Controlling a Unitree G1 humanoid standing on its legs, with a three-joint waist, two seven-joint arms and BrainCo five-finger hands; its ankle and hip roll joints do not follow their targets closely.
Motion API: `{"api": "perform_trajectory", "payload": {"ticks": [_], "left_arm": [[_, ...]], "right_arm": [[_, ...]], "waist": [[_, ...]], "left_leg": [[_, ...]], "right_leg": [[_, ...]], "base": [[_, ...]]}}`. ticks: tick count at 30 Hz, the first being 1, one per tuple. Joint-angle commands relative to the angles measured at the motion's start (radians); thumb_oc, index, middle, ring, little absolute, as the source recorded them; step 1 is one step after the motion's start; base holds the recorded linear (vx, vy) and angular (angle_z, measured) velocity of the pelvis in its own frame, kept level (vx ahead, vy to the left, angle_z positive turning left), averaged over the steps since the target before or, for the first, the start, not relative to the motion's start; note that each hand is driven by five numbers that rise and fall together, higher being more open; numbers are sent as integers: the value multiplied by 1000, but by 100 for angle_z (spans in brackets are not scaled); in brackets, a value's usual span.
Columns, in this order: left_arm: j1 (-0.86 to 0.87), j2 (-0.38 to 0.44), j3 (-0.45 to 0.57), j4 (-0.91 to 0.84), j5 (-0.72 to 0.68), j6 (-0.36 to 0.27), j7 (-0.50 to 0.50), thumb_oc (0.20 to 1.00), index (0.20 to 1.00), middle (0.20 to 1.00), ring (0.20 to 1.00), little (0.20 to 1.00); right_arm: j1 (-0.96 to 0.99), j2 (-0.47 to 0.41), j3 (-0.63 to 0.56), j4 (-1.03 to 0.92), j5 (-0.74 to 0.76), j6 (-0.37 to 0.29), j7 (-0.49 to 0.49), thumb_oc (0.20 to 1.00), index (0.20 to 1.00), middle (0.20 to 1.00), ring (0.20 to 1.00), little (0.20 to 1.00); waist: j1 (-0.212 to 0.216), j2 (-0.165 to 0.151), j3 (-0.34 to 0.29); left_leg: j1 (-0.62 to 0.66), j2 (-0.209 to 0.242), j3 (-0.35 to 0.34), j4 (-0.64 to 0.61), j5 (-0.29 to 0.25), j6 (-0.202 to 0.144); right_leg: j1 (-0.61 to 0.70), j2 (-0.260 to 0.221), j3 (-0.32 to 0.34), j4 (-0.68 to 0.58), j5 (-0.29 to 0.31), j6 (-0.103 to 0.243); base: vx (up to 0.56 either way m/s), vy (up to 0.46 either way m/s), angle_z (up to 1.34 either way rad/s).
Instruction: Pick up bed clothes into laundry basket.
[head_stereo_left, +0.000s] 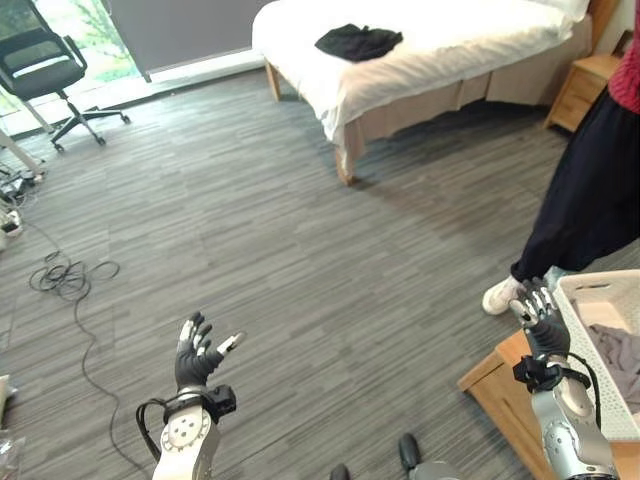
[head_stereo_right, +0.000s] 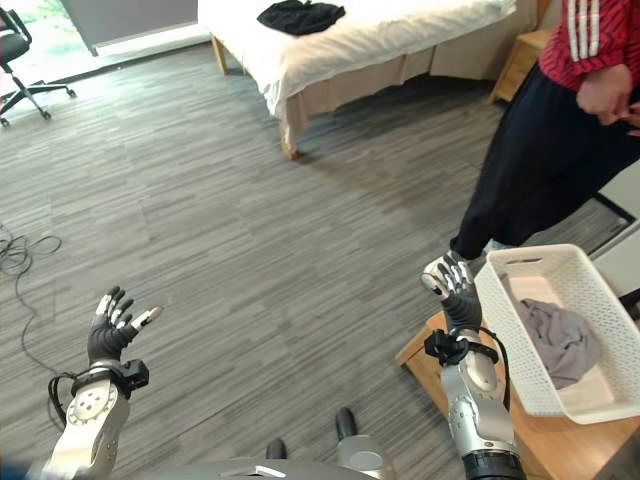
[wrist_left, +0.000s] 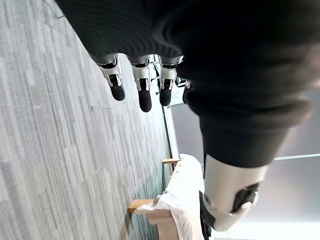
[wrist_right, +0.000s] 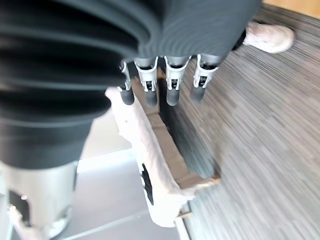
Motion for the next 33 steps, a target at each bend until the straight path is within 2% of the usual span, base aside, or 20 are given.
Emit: {"api": "perform_trajectory", "payload": {"ticks": [1, 3, 4, 7, 10, 11, 12, 13, 15, 16, 17, 18, 20, 21, 23, 24, 28, 29, 31, 33], "left_arm": [[-11, 68, 34, -45, -21, -63, 18, 1000, 1000, 1000, 1000, 1000], [-11, 65, 33, -45, -26, -62, 15, 1000, 1000, 1000, 1000, 1000], [-23, 70, 14, -53, -24, -55, 6, 1000, 1000, 1000, 1000, 1000], [-66, 82, -16, -56, -12, -47, -2, 1000, 1000, 1000, 1000, 1000], [-109, 56, -69, -51, -35, -52, -14, 1000, 1000, 1000, 1000, 1000], [-123, 43, -89, -48, -38, -55, -17, 1000, 1000, 1000, 1000, 1000], [-123, 43, -89, -47, -38, -55, -17, 1000, 1000, 1000, 1000, 1000], [-159, 13, -136, -17, -144, -63, -21, 1000, 1000, 1000, 1000, 1000], [-168, 0, -149, -11, -194, -68, -35, 1000, 1000, 1000, 1000, 1000], [-176, -6, -166, -5, -212, -68, -50, 1000, 1000, 1000, 1000, 1000], [-177, -6, -167, -5, -212, -68, -50, 1000, 1000, 1000, 1000, 1000], [-155, -5, -172, -17, -198, -61, -48, 1000, 1000, 1000, 1000, 1000], [-142, 0, -168, -23, -180, -54, -45, 1000, 1000, 1000, 1000, 1000], [-104, 13, -156, -46, -136, -43, -44, 1000, 1000, 1000, 1000, 1000], [-95, 16, -146, -43, -123, -41, -42, 1000, 1000, 1000, 1000, 1000], [-62, 11, -115, -37, -114, -36, -39, 1000, 1000, 1000, 1000, 1000], [5, -17, -40, -41, -108, -38, -22, 1000, 1000, 1000, 1000, 1000], [19, -24, -41, -34, -103, -38, -15, 1000, 1000, 1000, 1000, 1000], [16, -16, -30, -44, -96, -31, 12, 1000, 1000, 1000, 1000, 1000], [17, -15, -21, -57, -100, -35, 17, 1000, 1000, 1000, 1000, 1000]], "right_arm": [[-15, 0, 27, -21, -3, -43, 36, 1000, 1000, 1000, 1000, 1000], [-10, 16, 36, -14, 71, -45, 48, 1000, 1000, 1000, 1000, 1000], [-2, 52, 61, -5, 251, -50, 66, 1000, 1000, 1000, 1000, 1000], [11, 44, 108, -26, 259, -37, 68, 1000, 1000, 1000, 1000, 1000], [58, 39, 118, -47, 289, -8, 101, 1000, 1000, 1000, 1000, 1000], [55, 29, 124, -19, 289, -11, 90, 1000, 1000, 1000, 1000, 1000], [55, 29, 124, -18, 289, -12, 91, 1000, 1000, 1000, 1000, 1000], [35, 26, 139, -6, 395, -15, 77, 1000, 1000, 1000, 1000, 1000], [34, 10, 140, -11, 377, -8, 90, 1000, 1000, 1000, 1000, 1000], [50, -11, 130, -18, 341, -3, 79, 1000, 1000, 1000, 1000, 1000], [50, -10, 129, -18, 341, -3, 79, 1000, 1000, 1000, 1000, 1000], [57, -11, 123, -22, 356, -5, 65, 1000, 1000, 1000, 1000, 1000], [56, -4, 126, -18, 377, -11, 68, 1000, 1000, 1000, 1000, 1000], [58, -2, 141, -4, 374, 3, 72, 1000, 1000, 1000, 1000, 1000], [59, -3, 156, -1, 360, 13, 74, 1000, 1000, 1000, 1000, 1000], [60, -14, 179, -3, 318, 36, 83, 1000, 1000, 1000, 1000, 1000], [73, 2, 184, -5, 263, 80, 102, 1000, 1000, 1000, 1000, 1000], [102, 18, 181, -5, 241, 93, 102, 1000, 1000, 1000, 1000, 1000], [102, 32, 187, 0, 247, 97, 94, 1000, 1000, 1000, 1000, 1000], [97, 38, 190, -2, 263, 92, 99, 1000, 1000, 1000, 1000, 1000]], "waist": [[-18, -19, 1], [-34, -14, -3], [-77, -13, -8], [-115, -21, -12], [-155, -22, -32], [-163, -9, -39], [-165, -12, -41], [-152, -49, -43], [-133, -75, -22], [-105, -105, 7], [-105, -107, 5], [-71, -117, 19], [-62, -114, 15], [-34, -106, 20], [-19, -95, 20], [16, -78, 13], [58, -58, -55], [65, -76, -81], [64, -83, -74], [61, -72, -59]], "left_leg": [[68, -6, 29, 28, -71, -6], [94, -6, 21, 15, -79, -12], [166, -14, -21, -12, -102, -27], [264, -4, -57, -66, -135, -61], [299, 42, -88, -34, -114, -102], [285, 74, -90, 50, -36, -136], [282, 71, -92, 49, -33, -136], [59, 89, -64, 489, 209, -174], [-18, 94, -34, 630, 210, -159], [-139, 95, 26, 687, 136, -131], [-141, 93, 27, 685, 139, -130], [-263, 47, 53, 652, 75, -114], [-295, 32, 63, 558, 74, -109], [-333, 54, 74, 343, 103, -113], [-334, 48, 55, 231, 150, -119], [-346, 34, 23, 18, 198, -132], [-308, 55, 91, -61, 297, -147], [-289, 22, 94, -24, 277, -115], [-245, -6, 101, 13, 214, -79], [-215, -4, 108, 19, 195, -65]], "right_leg": [[-57, -36, -86, 212, 19, 5], [-89, -29, -98, 171, 2, 1], [-137, 13, -72, 32, 7, 3], [-170, 34, -86, -216, 76, 19], [-146, 49, -78, -167, 68, -7], [-143, 68, -86, -137, 52, -28], [-145, 64, -86, -140, 55, -28], [-45, 43, -104, -167, 27, -90], [1, 36, -104, -184, 13, -116], [79, 25, -86, -208, -11, -130], [77, 23, -86, -210, -9, -130], [160, 15, -67, -234, -35, -132], [176, 14, -60, -238, -47, -127], [235, 8, -51, -245, -80, -118], [262, 16, -45, -252, -95, -117], [341, 18, -32, -273, -129, -104], [492, -19, 21, -282, -190, -76], [474, -84, 3, -168, -106, -35], [377, -112, 24, 104, 126, -13], [322, -106, 38, 204, 197, -17]], "base": [[150, 47, -19], [402, 6, -6], [666, -66, 10], [472, -99, 49], [611, -262, 66], [376, -162, 118], [601, -430, 108], [394, -347, 59], [482, -473, 53], [405, -409, 18], [576, -321, -4], [320, -104, -2], [521, -70, 7], [725, -4, -40], [584, 30, -58], [663, 61, -32], [953, 174, -57], [820, 268, -27], [524, 190, -35], [350, 187, -87]]}}
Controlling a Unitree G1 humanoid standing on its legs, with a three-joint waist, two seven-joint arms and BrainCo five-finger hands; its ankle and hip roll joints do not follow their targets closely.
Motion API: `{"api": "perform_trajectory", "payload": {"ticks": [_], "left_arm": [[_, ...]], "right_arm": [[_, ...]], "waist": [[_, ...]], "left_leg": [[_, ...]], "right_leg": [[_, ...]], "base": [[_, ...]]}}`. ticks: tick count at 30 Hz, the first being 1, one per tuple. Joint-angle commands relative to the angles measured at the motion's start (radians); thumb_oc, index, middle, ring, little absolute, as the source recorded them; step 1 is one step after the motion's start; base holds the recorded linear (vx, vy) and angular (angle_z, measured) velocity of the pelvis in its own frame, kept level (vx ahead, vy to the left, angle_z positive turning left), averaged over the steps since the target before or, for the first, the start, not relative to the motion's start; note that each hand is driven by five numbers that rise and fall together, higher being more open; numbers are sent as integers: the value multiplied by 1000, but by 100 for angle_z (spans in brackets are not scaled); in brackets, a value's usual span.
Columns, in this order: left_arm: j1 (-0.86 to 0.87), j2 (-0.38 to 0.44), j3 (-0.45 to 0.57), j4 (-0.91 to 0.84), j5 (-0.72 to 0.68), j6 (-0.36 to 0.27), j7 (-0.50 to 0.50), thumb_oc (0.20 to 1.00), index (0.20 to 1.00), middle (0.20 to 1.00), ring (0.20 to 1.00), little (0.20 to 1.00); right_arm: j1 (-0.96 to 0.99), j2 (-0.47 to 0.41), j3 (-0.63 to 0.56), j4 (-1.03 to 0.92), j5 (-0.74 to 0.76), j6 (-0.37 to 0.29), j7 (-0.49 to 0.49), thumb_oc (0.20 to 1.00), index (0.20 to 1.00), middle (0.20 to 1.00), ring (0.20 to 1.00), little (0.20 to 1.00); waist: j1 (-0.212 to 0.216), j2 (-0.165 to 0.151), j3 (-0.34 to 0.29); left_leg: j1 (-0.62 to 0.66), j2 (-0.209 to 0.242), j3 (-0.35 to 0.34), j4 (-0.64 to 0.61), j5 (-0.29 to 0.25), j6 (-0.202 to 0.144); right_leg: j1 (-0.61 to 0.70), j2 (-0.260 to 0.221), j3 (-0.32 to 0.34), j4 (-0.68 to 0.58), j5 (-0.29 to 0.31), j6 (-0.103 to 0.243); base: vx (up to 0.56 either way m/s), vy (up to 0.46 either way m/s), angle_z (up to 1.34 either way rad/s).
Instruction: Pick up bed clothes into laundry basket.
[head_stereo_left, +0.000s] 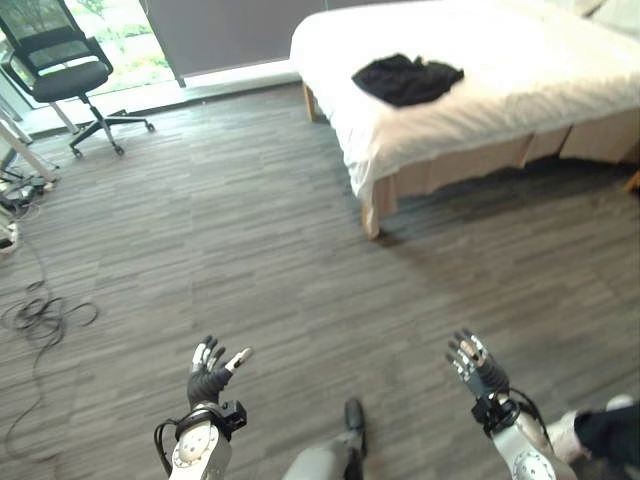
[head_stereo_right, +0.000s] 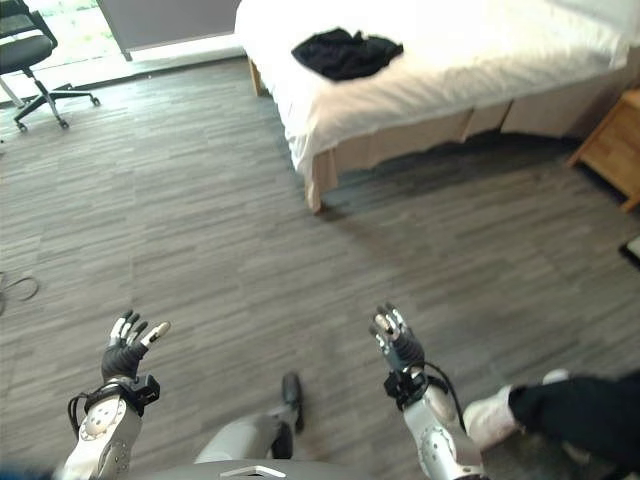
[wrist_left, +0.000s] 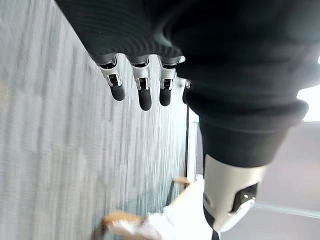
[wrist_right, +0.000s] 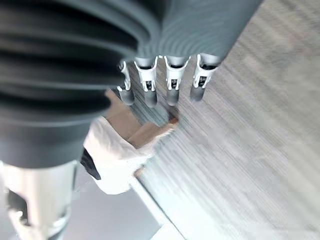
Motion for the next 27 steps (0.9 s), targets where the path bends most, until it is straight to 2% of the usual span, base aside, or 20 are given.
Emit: {"api": "perform_trajectory", "payload": {"ticks": [1, 3, 4, 6, 8, 9, 10, 11, 13, 15, 17, 18, 19, 20, 21, 22, 23, 24, 25, 27], "left_arm": [[-103, 43, 36, -82, 47, -57, 21, 1000, 1000, 1000, 1000, 1000], [-113, 65, 50, -83, 59, -56, 41, 1000, 1000, 1000, 1000, 1000], [-120, 66, 54, -81, 55, -57, 43, 1000, 1000, 1000, 1000, 1000], [-129, 72, 51, -99, 46, -64, 26, 1000, 1000, 1000, 1000, 1000], [-139, 74, 34, -91, 38, -68, 11, 1000, 1000, 1000, 1000, 1000], [-157, 53, 14, -65, -7, -69, 8, 1000, 1000, 1000, 1000, 1000], [-158, 53, 14, -64, -7, -69, 7, 1000, 1000, 1000, 1000, 1000], [-174, 41, 3, -11, -45, -69, -5, 1000, 1000, 1000, 1000, 1000], [-180, 39, -4, -20, -28, -69, -5, 1000, 1000, 1000, 1000, 1000], [-187, 24, -26, -41, -34, -81, -3, 1000, 1000, 1000, 1000, 1000], [-194, 3, -50, -35, -58, -86, -23, 1000, 1000, 1000, 1000, 1000], [-200, -1, -53, -34, -70, -88, -24, 1000, 1000, 1000, 1000, 1000], [-211, -11, -69, -37, -122, -95, 3, 1000, 1000, 1000, 1000, 1000], [-222, -10, -77, -39, -129, -94, -6, 1000, 1000, 1000, 1000, 1000], [-223, -1, -81, -40, -118, -88, -12, 1000, 1000, 1000, 1000, 1000], [-221, 5, -71, -33, -108, -87, -15, 1000, 1000, 1000, 1000, 1000], [-219, 8, -63, -30, -105, -87, -11, 1000, 1000, 1000, 1000, 1000], [-219, 19, -59, -37, -106, -84, -19, 1000, 1000, 1000, 1000, 1000], [-228, 100, -48, -29, -47, -70, -65, 1000, 1000, 1000, 1000, 1000], [-226, 203, -12, -50, 67, -64, -62, 1000, 1000, 1000, 1000, 1000]], "right_arm": [[-70, -29, -21, -63, -48, -33, 21, 1000, 1000, 1000, 1000, 1000], [-89, -27, -21, -67, -55, -33, 0, 1000, 1000, 1000, 1000, 1000], [-92, -18, -23, -71, -25, -38, 1, 1000, 1000, 1000, 1000, 1000], [-82, -23, -34, -67, -28, -35, 12, 1000, 1000, 1000, 1000, 1000], [-73, -34, -51, -48, -50, -34, 8, 1000, 1000, 1000, 1000, 1000], [-66, -27, -63, -39, -38, -35, 6, 1000, 1000, 1000, 1000, 1000], [-67, -27, -63, -39, -38, -35, 6, 1000, 1000, 1000, 1000, 1000], [-52, -27, -61, -36, -23, -29, 7, 1000, 1000, 1000, 1000, 1000], [-50, -29, -61, -34, -28, -29, 8, 1000, 1000, 1000, 1000, 1000], [-50, -40, -65, -39, -31, -33, 2, 1000, 1000, 1000, 1000, 1000], [-28, -42, -88, -28, -22, -35, 10, 1000, 1000, 1000, 1000, 1000], [-35, -49, -88, -14, -13, -42, 2, 1000, 1000, 1000, 1000, 1000], [-62, -58, -99, -15, 54, -57, -29, 1000, 1000, 1000, 1000, 1000], [-72, -65, -105, -21, 71, -69, -28, 1000, 1000, 1000, 1000, 1000], [-82, -89, -117, -31, 48, -68, -28, 1000, 1000, 1000, 1000, 1000], [-83, -99, -129, -31, 26, -67, -38, 1000, 1000, 1000, 1000, 1000], [-84, -108, -141, -36, 17, -66, -46, 1000, 1000, 1000, 1000, 1000], [-88, -110, -152, -43, 24, -71, -44, 1000, 1000, 1000, 1000, 1000], [-94, -132, -159, -39, 12, -71, -29, 1000, 1000, 1000, 1000, 1000], [-80, -152, -177, -38, -45, -46, 11, 1000, 1000, 1000, 1000, 1000]], "waist": [[-46, 54, 78], [-72, 84, 100], [-88, 90, 105], [-123, 100, 112], [-162, 85, 112], [-192, 73, 112], [-192, 72, 112], [-206, 62, 99], [-213, 65, 98], [-218, 55, 90], [-239, 54, 63], [-250, 62, 54], [-233, 41, 65], [-220, 22, 85], [-202, 15, 103], [-184, 4, 111], [-176, -5, 112], [-171, -6, 109], [-162, 23, 100], [-163, 56, 94]], "left_leg": [[78, 100, -61, -39, 8, -109], [145, 111, -62, -58, -23, -101], [183, 110, -65, -74, -38, -104], [240, 108, -79, -92, -66, -118], [304, 84, -106, -104, -119, -133], [360, 75, -136, -110, -161, -146], [359, 75, -136, -110, -159, -146], [415, 65, -161, -125, -190, -161], [446, 72, -179, -121, -206, -167], [483, 85, -199, -83, -225, -177], [477, 120, -205, 27, -203, -205], [439, 142, -198, 160, -119, -236], [222, 174, -188, 516, 22, -262], [132, 159, -200, 656, 31, -251], [99, 154, -184, 681, -4, -228], [42, 145, -170, 668, -33, -217], [8, 168, -134, 629, -45, -212], [1, 196, -94, 516, -52, -212], [39, 188, -77, 234, -61, -210], [84, 170, -116, 48, -39, -220]], "right_leg": [[-155, -185, 124, -82, 282, 41], [-297, -164, 89, -3, 194, 26], [-355, -168, 46, -61, 124, 20], [-399, -164, -19, -188, 80, 22], [-413, -138, -33, -426, 81, 52], [-404, -96, 9, -668, 118, 79], [-401, -96, 8, -675, 123, 79], [-421, -85, 10, -803, 167, 106], [-420, -77, -9, -842, 186, 112], [-424, -90, -55, -768, 194, 107], [-400, -77, -19, -719, 184, 74], [-380, -61, -12, -709, 179, 51], [-302, -67, -8, -742, 153, 4], [-274, -75, -3, -758, 149, -18], [-238, -62, 5, -769, 134, -32], [-206, -63, 24, -780, 126, -33], [-186, -76, 28, -787, 124, -30], [-168, -88, 24, -796, 112, -23], [-146, -85, 39, -798, 87, 0], [-128, -79, 41, -784, 65, 13]], "base": [[561, 313, -58], [485, 228, 1], [475, 117, 25], [521, 35, 33], [683, -89, 51], [591, -108, 67], [737, -159, 73], [366, -84, 74], [471, -141, 103], [485, -217, 50], [468, -234, 24], [575, -418, 15], [449, -436, 9], [392, -411, 11], [272, -226, 10], [318, -165, -12], [334, -83, -33], [501, 87, -37], [502, 178, -36], [387, 192, -37]]}}
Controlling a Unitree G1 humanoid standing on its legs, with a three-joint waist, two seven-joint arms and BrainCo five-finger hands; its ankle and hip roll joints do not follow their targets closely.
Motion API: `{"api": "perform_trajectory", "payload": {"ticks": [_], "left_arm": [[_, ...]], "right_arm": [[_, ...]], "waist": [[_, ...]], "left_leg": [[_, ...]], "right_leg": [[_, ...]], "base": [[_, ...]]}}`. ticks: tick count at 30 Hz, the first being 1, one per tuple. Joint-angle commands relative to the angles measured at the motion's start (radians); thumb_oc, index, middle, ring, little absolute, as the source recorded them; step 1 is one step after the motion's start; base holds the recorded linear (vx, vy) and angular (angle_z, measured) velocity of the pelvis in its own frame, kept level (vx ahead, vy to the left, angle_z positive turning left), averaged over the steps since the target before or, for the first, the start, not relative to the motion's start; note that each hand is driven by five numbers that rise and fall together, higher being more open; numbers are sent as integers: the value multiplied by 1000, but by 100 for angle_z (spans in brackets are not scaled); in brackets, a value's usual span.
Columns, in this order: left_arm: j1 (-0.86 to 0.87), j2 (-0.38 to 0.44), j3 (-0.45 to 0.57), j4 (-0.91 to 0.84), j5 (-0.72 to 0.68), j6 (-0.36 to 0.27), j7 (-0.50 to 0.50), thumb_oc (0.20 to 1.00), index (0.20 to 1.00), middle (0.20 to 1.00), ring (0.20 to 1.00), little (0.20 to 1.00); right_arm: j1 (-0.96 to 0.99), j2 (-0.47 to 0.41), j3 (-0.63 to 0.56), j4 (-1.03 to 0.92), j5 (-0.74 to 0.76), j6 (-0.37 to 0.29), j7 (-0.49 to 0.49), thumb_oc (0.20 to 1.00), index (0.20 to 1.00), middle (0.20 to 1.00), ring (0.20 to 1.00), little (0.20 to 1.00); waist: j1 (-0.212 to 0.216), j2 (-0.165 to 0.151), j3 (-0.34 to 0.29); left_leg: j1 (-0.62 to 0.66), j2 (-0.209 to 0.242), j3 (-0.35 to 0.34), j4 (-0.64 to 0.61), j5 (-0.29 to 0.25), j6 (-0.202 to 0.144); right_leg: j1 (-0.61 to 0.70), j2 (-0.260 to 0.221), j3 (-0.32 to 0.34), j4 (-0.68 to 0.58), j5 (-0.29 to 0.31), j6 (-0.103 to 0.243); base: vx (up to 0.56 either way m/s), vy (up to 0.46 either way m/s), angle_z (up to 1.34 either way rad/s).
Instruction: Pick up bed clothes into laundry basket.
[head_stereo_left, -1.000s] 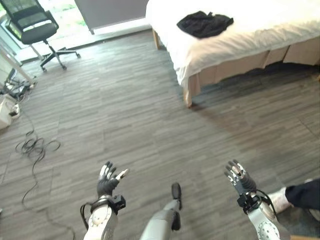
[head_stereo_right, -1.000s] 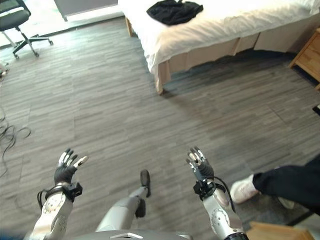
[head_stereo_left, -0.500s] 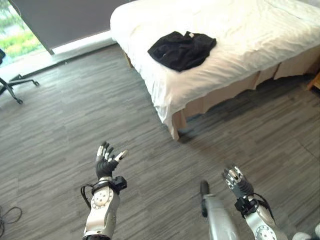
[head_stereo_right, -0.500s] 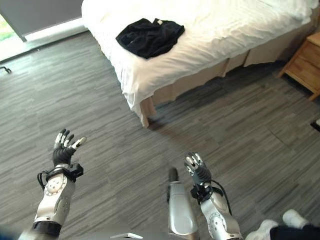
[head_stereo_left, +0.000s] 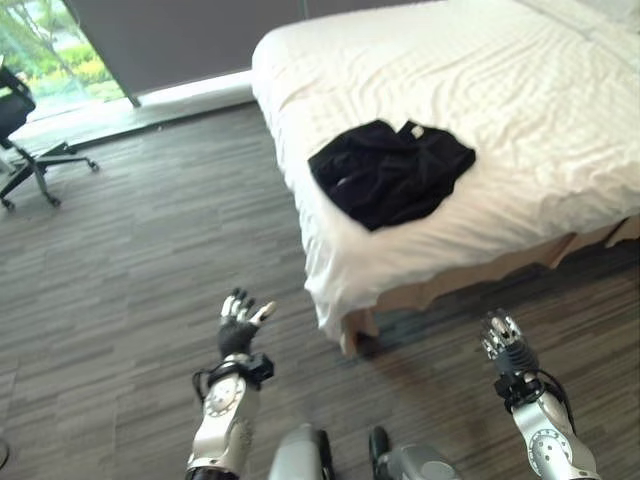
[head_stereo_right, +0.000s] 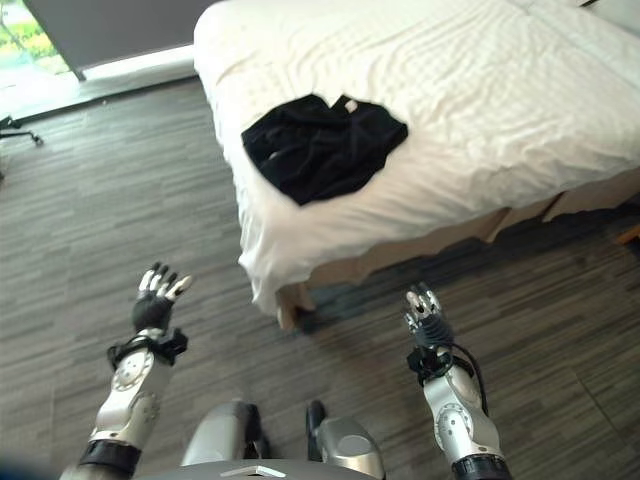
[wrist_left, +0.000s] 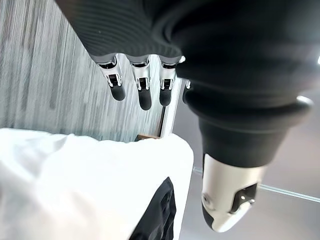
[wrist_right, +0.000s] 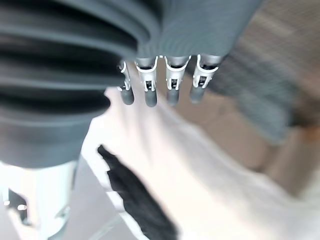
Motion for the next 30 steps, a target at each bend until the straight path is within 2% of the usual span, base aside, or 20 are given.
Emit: {"api": "perform_trajectory", "payload": {"ticks": [1, 3, 4, 5, 7, 8, 11, 14, 17, 18, 21, 22, 27, 30], "left_arm": [[-47, 159, 80, -84, 160, -45, -23, 1000, 1000, 1000, 1000, 1000], [-70, 178, 99, -100, 175, -53, -25, 1000, 1000, 1000, 1000, 1000], [-119, 210, 106, -93, 192, -59, -12, 1000, 1000, 1000, 1000, 1000], [-181, 277, 106, -67, 251, -65, 3, 1000, 1000, 1000, 1000, 1000], [-264, 356, 67, 6, 299, -45, -3, 1000, 1000, 1000, 1000, 1000], [-268, 357, 64, 10, 298, -47, -3, 1000, 1000, 1000, 1000, 1000], [-444, 503, -37, 208, 347, -18, -25, 1000, 1000, 1000, 1000, 1000], [-595, 579, -161, 376, 456, 14, -60, 1000, 1000, 1000, 1000, 1000], [-653, 567, -215, 457, 477, 20, -73, 1000, 1000, 1000, 1000, 1000], [-697, 530, -256, 540, 491, 29, -82, 1000, 1000, 1000, 1000, 1000], [-764, 497, -312, 595, 531, 37, -80, 1000, 1000, 1000, 1000, 1000], [-803, 458, -337, 619, 532, 42, -74, 1000, 1000, 1000, 1000, 1000], [-861, 392, -352, 686, 493, 46, -68, 1000, 1000, 1000, 1000, 1000], [-919, 354, -366, 741, 492, 48, -38, 1000, 1000, 1000, 1000, 1000]], "right_arm": [[49, -78, -15, -64, -84, -11, 62, 1000, 1000, 1000, 1000, 1000], [47, -81, -8, -65, -91, -8, 73, 1000, 1000, 1000, 1000, 1000], [45, -85, -2, -63, -111, -7, 86, 1000, 1000, 1000, 1000, 1000], [61, -76, -1, -57, -124, -8, 98, 1000, 1000, 1000, 1000, 1000], [83, -49, 10, -54, -106, 4, 119, 1000, 1000, 1000, 1000, 1000], [83, -47, 9, -55, -106, 4, 119, 1000, 1000, 1000, 1000, 1000], [92, -36, 97, -39, -138, 26, 159, 1000, 1000, 1000, 1000, 1000], [120, -58, 126, -42, -185, 44, 200, 1000, 1000, 1000, 1000, 1000], [129, -63, 117, -30, -188, 42, 198, 1000, 1000, 1000, 1000, 1000], [138, -66, 117, -8, -206, 39, 195, 1000, 1000, 1000, 1000, 1000], [128, -77, 123, 10, -235, 35, 185, 1000, 1000, 1000, 1000, 1000], [118, -82, 133, 8, -244, 30, 183, 1000, 1000, 1000, 1000, 1000], [118, -97, 160, -18, -261, 32, 198, 1000, 1000, 1000, 1000, 1000], [100, -120, 179, -25, -297, 27, 186, 1000, 1000, 1000, 1000, 1000]], "waist": [[-26, 42, -23], [-35, 51, -30], [-41, 62, -30], [-63, 75, -58], [-82, 84, -72], [-79, 83, -72], [-104, 91, -77], [-129, 93, -90], [-143, 96, -93], [-160, 97, -94], [-172, 100, -91], [-188, 102, -85], [-214, 103, -65], [-246, 98, -14]], "left_leg": [[230, -66, -103, -176, 69, -22], [254, -67, -102, -210, 66, -22], [288, -74, -102, -264, 73, -18], [332, -80, -79, -348, 76, -15], [351, -85, -58, -376, 80, -13], [351, -85, -57, -376, 79, -13], [356, -85, -21, -378, 67, -11], [344, -81, 31, -378, 54, -11], [340, -78, 48, -378, 50, -11], [341, -77, 59, -378, 47, -12], [335, -76, 71, -378, 46, -13], [324, -74, 83, -378, 46, -13], [293, -69, 113, -378, 49, -15], [227, -65, 140, -378, 59, -16]], "right_leg": [[-75, -98, 73, -9, 96, 140], [-89, -91, 77, -6, 99, 142], [-96, -81, 87, -6, 101, 144], [-90, -80, 94, -38, 104, 151], [-80, -82, 108, -66, 108, 158], [-79, -82, 109, -67, 109, 158], [-91, -78, 141, -95, 129, 170], [-119, -76, 176, -104, 144, 191], [-131, -75, 183, -104, 145, 196], [-136, -73, 191, -104, 147, 202], [-149, -72, 199, -104, 153, 207], [-168, -71, 205, -104, 160, 210], [-218, -67, 224, -104, 178, 216], [-309, -57, 250, -103, 210, 223]], "base": [[177, 92, -60], [126, 84, -56], [284, 178, -39], [289, 174, -16], [201, 109, 0], [95, 60, -23], [94, 55, -22], [120, 45, -65], [50, 21, -27], [63, 15, -27], [30, 18, -18], [-2, 32, -18], [-33, 13, -30], [-105, 10, -13]]}}
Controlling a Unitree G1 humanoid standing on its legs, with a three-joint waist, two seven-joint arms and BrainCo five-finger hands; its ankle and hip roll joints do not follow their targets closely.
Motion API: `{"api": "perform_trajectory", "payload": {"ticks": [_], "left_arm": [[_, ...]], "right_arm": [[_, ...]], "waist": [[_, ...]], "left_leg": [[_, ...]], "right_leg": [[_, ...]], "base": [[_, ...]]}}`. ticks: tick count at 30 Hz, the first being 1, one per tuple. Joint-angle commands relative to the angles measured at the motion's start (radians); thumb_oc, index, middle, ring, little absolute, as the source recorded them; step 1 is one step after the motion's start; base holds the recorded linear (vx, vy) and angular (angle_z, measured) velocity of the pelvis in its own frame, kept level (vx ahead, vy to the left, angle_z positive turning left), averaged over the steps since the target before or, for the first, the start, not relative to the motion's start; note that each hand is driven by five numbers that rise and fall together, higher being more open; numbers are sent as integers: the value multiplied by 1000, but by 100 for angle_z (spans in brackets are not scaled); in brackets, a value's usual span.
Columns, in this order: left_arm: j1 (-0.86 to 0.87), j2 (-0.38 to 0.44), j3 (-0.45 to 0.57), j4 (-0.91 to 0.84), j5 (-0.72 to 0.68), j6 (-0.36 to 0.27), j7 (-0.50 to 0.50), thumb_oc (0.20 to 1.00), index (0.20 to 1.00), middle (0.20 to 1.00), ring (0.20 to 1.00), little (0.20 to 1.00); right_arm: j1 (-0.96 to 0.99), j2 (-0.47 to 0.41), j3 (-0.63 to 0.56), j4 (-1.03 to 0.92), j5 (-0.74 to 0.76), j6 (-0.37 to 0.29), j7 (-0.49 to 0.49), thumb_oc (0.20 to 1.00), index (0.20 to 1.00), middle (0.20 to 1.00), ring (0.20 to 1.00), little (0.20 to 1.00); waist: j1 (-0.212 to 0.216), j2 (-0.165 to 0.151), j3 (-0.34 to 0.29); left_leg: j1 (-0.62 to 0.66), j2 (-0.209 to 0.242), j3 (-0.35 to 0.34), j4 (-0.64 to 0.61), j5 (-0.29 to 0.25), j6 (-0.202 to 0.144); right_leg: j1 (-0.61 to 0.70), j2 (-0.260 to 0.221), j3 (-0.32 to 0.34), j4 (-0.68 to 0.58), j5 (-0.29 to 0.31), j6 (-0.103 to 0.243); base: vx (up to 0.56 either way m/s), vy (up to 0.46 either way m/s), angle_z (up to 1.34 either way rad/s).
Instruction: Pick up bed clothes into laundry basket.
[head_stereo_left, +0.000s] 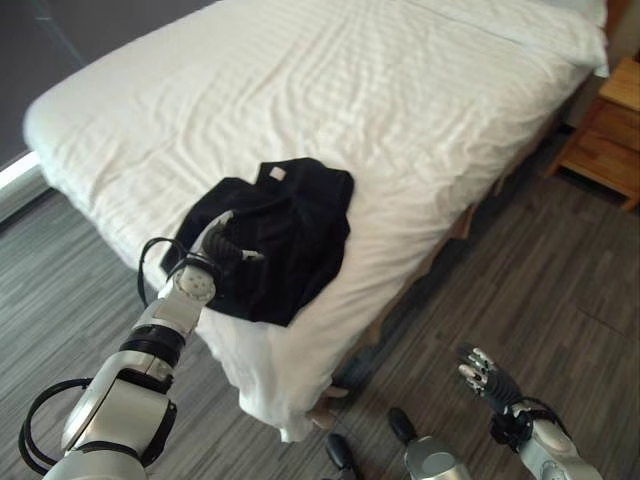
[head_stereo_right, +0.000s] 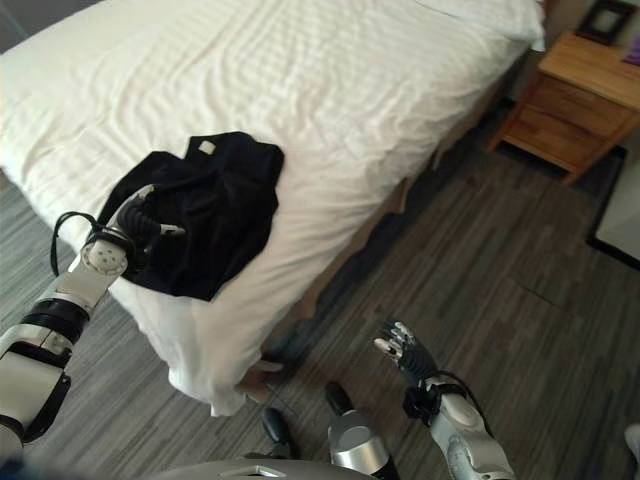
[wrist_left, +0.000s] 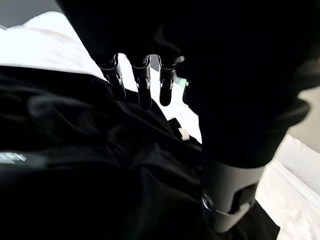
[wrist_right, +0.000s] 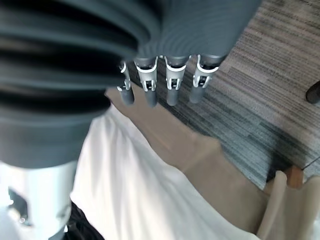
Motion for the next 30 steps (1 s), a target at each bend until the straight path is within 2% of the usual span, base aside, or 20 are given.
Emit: {"api": "perform_trajectory", "payload": {"ticks": [1, 2, 3, 4, 5, 6, 9, 13, 16, 18, 22, 25, 26, 28, 30], "left_arm": [[-138, 43, 22, 79, -12, -19, 43, 1000, 1000, 1000, 1000, 1000], [-182, 33, 21, 162, -12, -15, 69, 1000, 1000, 1000, 1000, 1000], [-182, 33, 21, 162, -12, -15, 69, 1000, 1000, 1000, 1000, 1000], [-206, 37, 13, 199, 18, -6, 82, 1000, 1000, 1000, 1000, 1000], [-248, 36, 31, 297, 34, 27, 138, 1000, 1000, 1000, 1000, 1000], [-248, 35, 32, 298, 34, 26, 138, 1000, 1000, 1000, 1000, 1000], [-284, 67, -2, 362, 154, 77, 194, 1000, 1000, 1000, 1000, 1000], [-250, 59, 34, 448, 166, 112, 181, 1000, 1000, 1000, 1000, 1000], [-227, 42, 55, 491, 158, 116, 146, 1000, 1000, 1000, 1000, 1000], [-215, 21, 45, 519, 183, 127, 120, 200, 200, 200, 200, 200], [-187, -83, 25, 507, 201, 127, 109, 200, 200, 200, 200, 200], [-146, -168, 73, 499, 90, 111, 97, 200, 200, 200, 200, 200], [-146, -169, 74, 498, 89, 112, 97, 200, 200, 200, 200, 200], [-136, -225, 187, 467, -194, 83, 90, 200, 200, 200, 200, 200], [-156, -289, 241, 383, -464, 40, 48, 200, 200, 200, 200, 200]], "right_arm": [[-25, -23, 7, -59, -43, -37, 3, 1000, 1000, 1000, 1000, 1000], [-47, -32, 15, -45, -33, -49, -16, 1000, 1000, 1000, 1000, 1000], [-47, -32, 15, -45, -33, -49, -16, 1000, 1000, 1000, 1000, 1000], [-55, -37, 11, -39, -34, -51, -26, 1000, 1000, 1000, 1000, 1000], [-53, -42, -7, -39, -24, -70, -61, 1000, 1000, 1000, 1000, 1000], [-54, -42, -7, -39, -24, -70, -62, 1000, 1000, 1000, 1000, 1000], [-52, -41, -40, -34, 13, -108, -112, 1000, 1000, 1000, 1000, 1000], [-82, -48, -51, -2, 26, -125, -152, 1000, 1000, 1000, 1000, 1000], [-97, -46, -43, -2, 34, -120, -157, 1000, 1000, 1000, 1000, 1000], [-101, -42, -36, -4, 35, -118, -150, 1000, 1000, 1000, 1000, 1000], [-100, -42, -22, -11, 19, -116, -152, 1000, 1000, 1000, 1000, 1000], [-114, -45, -15, -7, -4, -114, -155, 1000, 1000, 1000, 1000, 1000], [-114, -46, -15, -7, -4, -114, -155, 1000, 1000, 1000, 1000, 1000], [-126, -39, -5, 14, -19, -102, -161, 1000, 1000, 1000, 1000, 1000], [-153, -24, 9, 42, -46, -99, -184, 1000, 1000, 1000, 1000, 1000]], "waist": [[21, -33, 42], [2, -38, 83], [2, -38, 83], [-5, -30, 101], [-15, -25, 129], [-14, -23, 127], [-24, -11, 174], [-27, -5, 210], [-23, -2, 213], [-26, 1, 209], [-35, 10, 200], [-35, 15, 192], [-36, 16, 192], [-32, 20, 185], [-31, 22, 175]], "left_leg": [[47, -3, 26, 10, -12, -54], [-18, 0, 46, 10, 3, -58], [-19, 0, 46, 10, 3, -58], [-30, -1, 42, 10, -22, -58], [-86, 1, 67, 10, -13, -67], [-89, 1, 67, 10, -13, -67], [-144, -1, 76, 10, -3, -73], [-175, -5, 91, 10, -1, -73], [-179, -4, 98, 10, -5, -75], [-176, -3, 96, 10, -8, -76], [-167, -7, 81, 10, -16, -73], [-167, -10, 72, 10, -21, -70], [-167, -10, 71, 10, -22, -70], [-167, -9, 61, 10, -25, -70], [-170, -8, 44, 10, -25, -71]], "right_leg": [[-90, -15, -22, -8, 96, 80], [-166, -9, -7, -8, 122, 84], [-166, -9, -7, -8, 122, 84], [-183, -9, -5, -9, 107, 94], [-244, -3, 3, -9, 121, 105], [-246, -3, 3, -9, 121, 105], [-305, -2, 6, -9, 131, 107], [-344, 5, 21, -9, 142, 112], [-351, 9, 26, -9, 140, 112], [-346, 7, 25, -9, 138, 108], [-337, 4, 20, -9, 129, 102], [-334, 4, 15, -9, 123, 99], [-334, 4, 15, -9, 123, 99], [-331, 1, 8, -9, 117, 97], [-329, -1, -1, -9, 114, 92]], "base": [[-130, 3, -37], [-96, 2, -45], [-49, 86, -44], [-6, 83, -26], [-5, 82, -19], [-83, -28, -17], [-40, -20, -30], [-7, 5, -14], [13, -26, -10], [39, -39, -3], [44, -27, 3], [28, -5, 7], [20, 6, 10], [9, -2, 3], [10, -28, 3]]}}
